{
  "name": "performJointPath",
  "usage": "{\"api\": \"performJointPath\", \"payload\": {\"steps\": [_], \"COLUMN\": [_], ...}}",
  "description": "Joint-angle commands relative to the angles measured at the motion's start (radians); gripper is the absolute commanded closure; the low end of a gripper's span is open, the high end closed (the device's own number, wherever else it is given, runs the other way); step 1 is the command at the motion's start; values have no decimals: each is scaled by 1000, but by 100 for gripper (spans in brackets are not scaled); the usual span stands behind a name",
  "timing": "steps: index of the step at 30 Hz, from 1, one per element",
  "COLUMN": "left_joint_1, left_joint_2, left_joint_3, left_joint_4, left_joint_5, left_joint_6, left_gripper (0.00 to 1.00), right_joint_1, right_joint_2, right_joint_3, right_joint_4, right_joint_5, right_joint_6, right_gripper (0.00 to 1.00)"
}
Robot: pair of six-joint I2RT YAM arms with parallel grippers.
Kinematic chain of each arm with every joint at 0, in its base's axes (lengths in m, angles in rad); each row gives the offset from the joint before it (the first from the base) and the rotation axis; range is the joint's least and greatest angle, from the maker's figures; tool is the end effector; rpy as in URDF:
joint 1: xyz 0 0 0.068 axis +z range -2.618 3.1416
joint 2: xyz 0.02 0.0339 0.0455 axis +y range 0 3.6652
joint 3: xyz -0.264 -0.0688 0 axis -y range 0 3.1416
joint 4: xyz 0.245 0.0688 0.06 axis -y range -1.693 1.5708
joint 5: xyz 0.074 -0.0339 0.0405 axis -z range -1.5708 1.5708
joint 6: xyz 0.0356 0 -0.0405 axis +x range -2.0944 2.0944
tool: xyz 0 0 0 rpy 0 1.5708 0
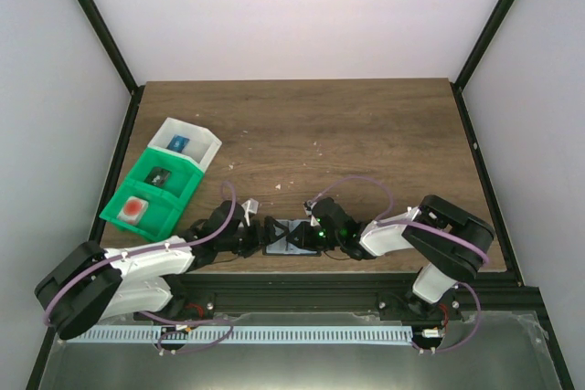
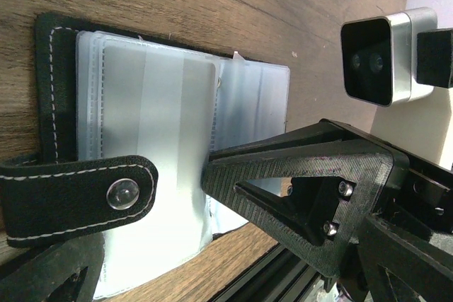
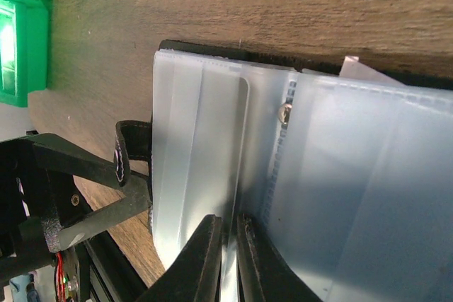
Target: Take the credit cards out of the card holder
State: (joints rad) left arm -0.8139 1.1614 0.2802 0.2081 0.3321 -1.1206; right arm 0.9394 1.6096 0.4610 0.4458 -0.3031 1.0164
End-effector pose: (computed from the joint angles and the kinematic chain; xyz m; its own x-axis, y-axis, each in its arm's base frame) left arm 0.1298 -0.1543 0.1377 -0.9627 -0.2204 -0.1572 -0.0102 0.6099 -0.7924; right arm 0.1495 0.2224 0.1086 -0.9702 0.0480 -0.2377 -0.1520 0.6434 0.7503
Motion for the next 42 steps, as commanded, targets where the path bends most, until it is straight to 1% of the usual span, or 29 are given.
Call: {"api": "performJointPath", "payload": {"steps": [1,9,19,21,26,29,42], "left_joint_1": [-5,-4,-4,-4,-5,-4,-5], "left_joint_2": [6,-3,-45,-46,-55,-66,-64], "left_joint_3": [-12,-16,-25,-23,5,3,-15], "left_joint_4": [63,122,126,107,-31,-60,-28], "left_joint_5": [34,63,55,47,-18,-33,-25], "left_joint_6": [-12,-39,-49,-38,5,11,5], "left_gripper": [0,0,0,0,0,0,0], "right_joint_1": [16,17,18,18,18,18,18], "right_joint_2": [33,35,35,36,32,30,33], "right_joint_3": [-11,-11,-13,-12,-15,-17,-16], "right_joint_4": [-11,-4,-2,-2,-3,-3,-2], "right_joint_5": [-10,-13,-14,-14,-12,-12,-12], "right_joint_6": [11,13,13,13,14,14,14], "right_gripper": [91,90,90,90,90,90,90]}}
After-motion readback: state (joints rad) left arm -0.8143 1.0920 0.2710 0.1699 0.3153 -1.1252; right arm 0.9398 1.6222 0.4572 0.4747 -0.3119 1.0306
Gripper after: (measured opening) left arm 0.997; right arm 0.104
